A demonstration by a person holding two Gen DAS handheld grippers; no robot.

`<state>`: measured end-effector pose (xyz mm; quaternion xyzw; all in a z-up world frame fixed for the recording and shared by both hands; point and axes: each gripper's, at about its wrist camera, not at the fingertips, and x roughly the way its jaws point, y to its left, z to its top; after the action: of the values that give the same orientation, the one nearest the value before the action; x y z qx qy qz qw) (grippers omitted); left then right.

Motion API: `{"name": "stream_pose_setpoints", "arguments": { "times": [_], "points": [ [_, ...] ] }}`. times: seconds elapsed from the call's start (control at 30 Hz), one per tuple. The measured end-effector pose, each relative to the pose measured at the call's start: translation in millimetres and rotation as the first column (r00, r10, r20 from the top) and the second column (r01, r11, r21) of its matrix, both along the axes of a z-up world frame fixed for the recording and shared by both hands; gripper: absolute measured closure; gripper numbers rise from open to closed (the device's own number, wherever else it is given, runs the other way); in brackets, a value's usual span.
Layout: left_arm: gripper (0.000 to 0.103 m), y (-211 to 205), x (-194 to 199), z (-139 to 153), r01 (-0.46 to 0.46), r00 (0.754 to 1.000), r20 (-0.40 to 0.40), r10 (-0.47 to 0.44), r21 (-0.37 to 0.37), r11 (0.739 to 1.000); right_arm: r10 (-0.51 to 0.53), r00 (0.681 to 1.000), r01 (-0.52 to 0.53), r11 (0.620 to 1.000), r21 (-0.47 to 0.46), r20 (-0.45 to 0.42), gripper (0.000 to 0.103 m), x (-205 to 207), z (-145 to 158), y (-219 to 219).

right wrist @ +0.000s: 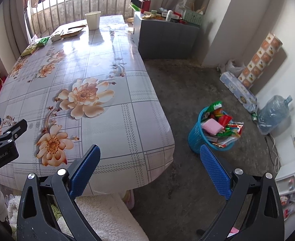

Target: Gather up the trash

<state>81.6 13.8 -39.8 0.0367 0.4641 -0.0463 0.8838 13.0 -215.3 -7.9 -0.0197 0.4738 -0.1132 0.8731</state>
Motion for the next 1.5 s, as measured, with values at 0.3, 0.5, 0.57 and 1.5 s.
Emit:
{"name": "stream_pose_setpoints", "arguments": {
  "times": [0.3,0.5,0.57,1.5],
  "points": [
    [0.005,-6,-12,27,0.021,0.995,0.098,-0.020,-0.009,1.000,0.027,0.997,-0.025,1.000,-0.018,0.076,0.008,-11,19,5],
    [0.005,-11,-14,27,0.037,0.995,0.090,-0.035,-0.017,0.999,0.019,0.997,-0.018,1.000,-0.016,0.081,0.008,-13,21,3],
    [0.005,-13,-14,28,0.041,0.995,0.090,-0.039,-0.018,0.999,0.014,0.997,-0.013,1.000,-0.016,0.082,0.008,-13,21,1],
    [0.005,-17,-11,26,0.048,0.996,0.077,-0.046,-0.025,0.999,0.004,0.996,-0.002,1.000,-0.015,0.085,0.008,-11,21,0]
  ]
}}
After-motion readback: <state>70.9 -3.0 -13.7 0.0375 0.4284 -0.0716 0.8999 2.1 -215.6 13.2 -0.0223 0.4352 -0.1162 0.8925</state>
